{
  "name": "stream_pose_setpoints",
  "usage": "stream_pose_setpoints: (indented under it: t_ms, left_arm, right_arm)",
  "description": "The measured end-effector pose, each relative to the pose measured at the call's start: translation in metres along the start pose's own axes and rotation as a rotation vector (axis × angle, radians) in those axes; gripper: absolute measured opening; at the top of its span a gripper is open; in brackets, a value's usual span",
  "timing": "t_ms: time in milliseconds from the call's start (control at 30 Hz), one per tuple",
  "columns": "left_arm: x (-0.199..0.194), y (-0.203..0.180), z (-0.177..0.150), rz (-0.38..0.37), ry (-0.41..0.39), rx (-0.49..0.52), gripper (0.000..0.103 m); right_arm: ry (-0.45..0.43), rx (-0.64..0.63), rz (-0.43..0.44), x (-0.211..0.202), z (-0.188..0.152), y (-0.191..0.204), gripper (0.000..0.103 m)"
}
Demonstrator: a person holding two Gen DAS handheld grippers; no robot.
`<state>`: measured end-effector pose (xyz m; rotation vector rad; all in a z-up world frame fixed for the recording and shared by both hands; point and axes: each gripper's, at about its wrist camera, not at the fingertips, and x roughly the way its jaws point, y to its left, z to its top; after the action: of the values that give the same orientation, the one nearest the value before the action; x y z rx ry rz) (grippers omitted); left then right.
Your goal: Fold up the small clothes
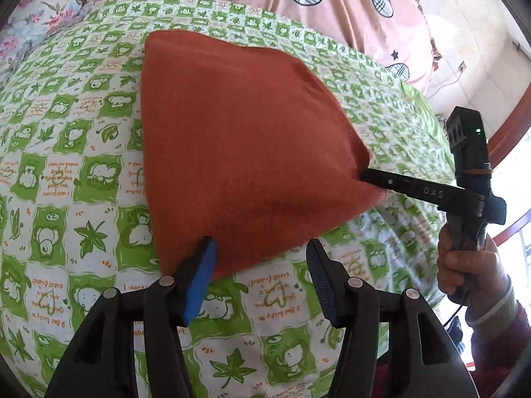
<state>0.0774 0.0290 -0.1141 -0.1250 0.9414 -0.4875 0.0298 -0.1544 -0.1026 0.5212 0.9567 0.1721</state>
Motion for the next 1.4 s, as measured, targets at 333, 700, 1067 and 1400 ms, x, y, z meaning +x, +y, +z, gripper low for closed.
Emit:
stream_pose_setpoints:
  t_ms: [333, 700, 1067, 1400]
  left_arm:
    - [-0.03, 0.001, -0.001, 0.021, -0.027, -0.031, 0.057]
    - [-0.057, 0.008, -0.006, 0.202, -0.066, -0.046, 0.076]
    - [-0.063, 0.012, -0.015, 0.313, -0.041, -0.062, 0.085]
    - [-0.076, 0.008, -0.02, 0.406, -0.049, -0.049, 0.098]
  right_arm:
    - [-0.06, -0.025, 0.006, -0.042, -0.002, 0.015, 0.019]
    - [-0.045, -0.077, -0.007, -0.053, -0.019, 0.04, 0.036]
    - [-0.014, -0.192, -0.041, -0.057, -0.046, 0.065, 0.071]
    - [-0.013, -0.248, -0.022, -0.064, -0.045, 0.081, 0.086]
